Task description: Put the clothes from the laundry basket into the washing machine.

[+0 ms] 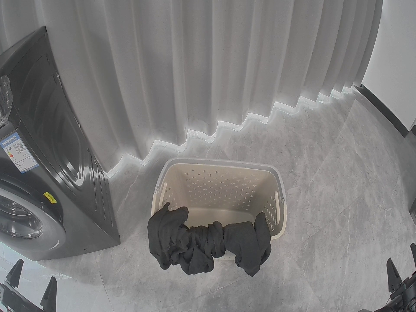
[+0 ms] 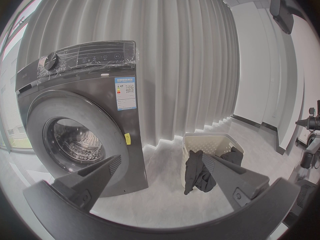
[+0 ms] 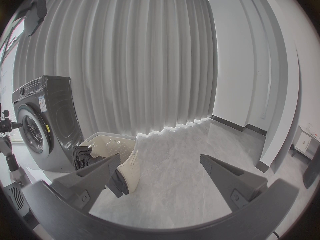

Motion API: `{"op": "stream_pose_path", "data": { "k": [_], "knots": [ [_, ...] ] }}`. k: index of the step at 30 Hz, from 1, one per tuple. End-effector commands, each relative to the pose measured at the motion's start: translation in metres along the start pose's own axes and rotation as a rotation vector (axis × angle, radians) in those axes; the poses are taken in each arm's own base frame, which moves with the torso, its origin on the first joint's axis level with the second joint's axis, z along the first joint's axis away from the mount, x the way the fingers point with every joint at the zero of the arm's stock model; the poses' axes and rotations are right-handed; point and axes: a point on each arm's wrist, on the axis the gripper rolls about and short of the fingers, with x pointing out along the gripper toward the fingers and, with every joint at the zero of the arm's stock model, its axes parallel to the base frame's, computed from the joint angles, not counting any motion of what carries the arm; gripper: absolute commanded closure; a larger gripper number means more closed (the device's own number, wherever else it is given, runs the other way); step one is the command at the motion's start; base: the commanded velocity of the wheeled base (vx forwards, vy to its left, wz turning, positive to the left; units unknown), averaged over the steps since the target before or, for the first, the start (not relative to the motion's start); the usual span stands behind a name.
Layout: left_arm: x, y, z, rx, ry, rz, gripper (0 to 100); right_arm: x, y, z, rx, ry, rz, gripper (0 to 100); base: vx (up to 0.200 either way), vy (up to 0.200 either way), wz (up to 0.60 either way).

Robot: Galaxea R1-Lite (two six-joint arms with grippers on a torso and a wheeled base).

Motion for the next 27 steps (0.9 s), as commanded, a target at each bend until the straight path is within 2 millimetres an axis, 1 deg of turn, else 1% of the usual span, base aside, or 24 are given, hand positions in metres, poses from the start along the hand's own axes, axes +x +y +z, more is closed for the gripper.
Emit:
{"op": "stream_pose_path", "data": {
  "k": [1, 4, 19, 22, 27],
  "knots": [
    [0.0001, 0.0, -0.0053, 0.0, 0.001, 0.0, 0, 0.0002, 0.0, -0.0052, 0.0, 0.004, 0.002, 0, 0.2, 0.0, 0.0],
    [0.0001, 0.0, -0.0054, 0.0, 0.003, -0.001, 0, 0.0002, 0.0, -0.0052, 0.0, 0.004, 0.002, 0, 0.2, 0.0, 0.0],
    [0.0001, 0.0, -0.0054, 0.0, 0.003, -0.001, 0, 0.0002, 0.0, -0.0052, 0.0, 0.004, -0.001, 0, 0.0, 0.0, 0.0],
    [0.0001, 0.0, -0.0054, 0.0, 0.003, -0.001, 0, 0.0002, 0.0, -0.0052, 0.0, 0.004, 0.001, 0, 0.2, 0.0, 0.0],
    [0.0001, 0.0, -0.0054, 0.002, 0.003, -0.001, 0, 0.0002, 0.0, -0.0052, 0.0, 0.004, 0.001, 0, 0.0, 0.0, 0.0]
  ]
}}
